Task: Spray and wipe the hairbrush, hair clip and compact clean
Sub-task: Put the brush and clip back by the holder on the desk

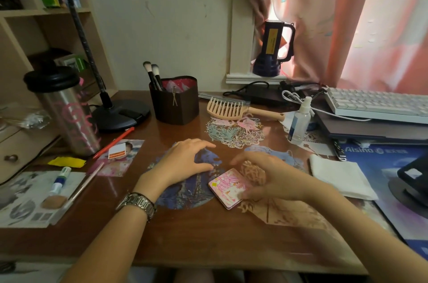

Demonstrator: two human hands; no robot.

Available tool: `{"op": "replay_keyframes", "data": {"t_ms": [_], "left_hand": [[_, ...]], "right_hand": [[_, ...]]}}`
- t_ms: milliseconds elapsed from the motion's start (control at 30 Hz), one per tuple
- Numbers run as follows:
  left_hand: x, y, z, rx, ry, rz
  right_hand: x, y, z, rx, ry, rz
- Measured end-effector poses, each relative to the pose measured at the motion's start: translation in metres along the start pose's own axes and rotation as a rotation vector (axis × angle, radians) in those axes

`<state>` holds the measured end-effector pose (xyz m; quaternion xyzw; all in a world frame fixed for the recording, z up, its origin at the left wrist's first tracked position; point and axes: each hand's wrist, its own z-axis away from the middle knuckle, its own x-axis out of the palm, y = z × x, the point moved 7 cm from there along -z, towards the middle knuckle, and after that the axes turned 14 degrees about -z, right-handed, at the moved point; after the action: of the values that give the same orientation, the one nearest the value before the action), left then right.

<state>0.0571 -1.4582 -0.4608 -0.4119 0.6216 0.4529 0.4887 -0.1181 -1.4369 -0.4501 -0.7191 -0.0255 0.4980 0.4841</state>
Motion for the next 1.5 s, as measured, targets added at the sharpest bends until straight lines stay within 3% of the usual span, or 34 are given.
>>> {"op": "replay_keyframes", "data": {"t_ms": [267, 700, 1000, 1500], "left_hand": [[-0.007, -0.031, 0.02, -0.078, -0.003, -0.015], [-0.009, -0.06, 0.017, -0.111, 0.016, 0.064], [-0.016, -0.075, 0.034, -0.159, 0.079, 0.072], [-0.018, -0.066, 0.041, -0.105, 0.137, -0.087]], "right_hand": [[0.016, 0.014, -0.023, 0.043, -0.238, -0.007], [0.002, 0.013, -0.039, -0.073, 0.086, -0.095], [-0.03, -0.009, -0.129, -0.082, 0.251, 0.042], [0.035, -0.008, -0.25, -0.034, 0.195, 0.14]]}}
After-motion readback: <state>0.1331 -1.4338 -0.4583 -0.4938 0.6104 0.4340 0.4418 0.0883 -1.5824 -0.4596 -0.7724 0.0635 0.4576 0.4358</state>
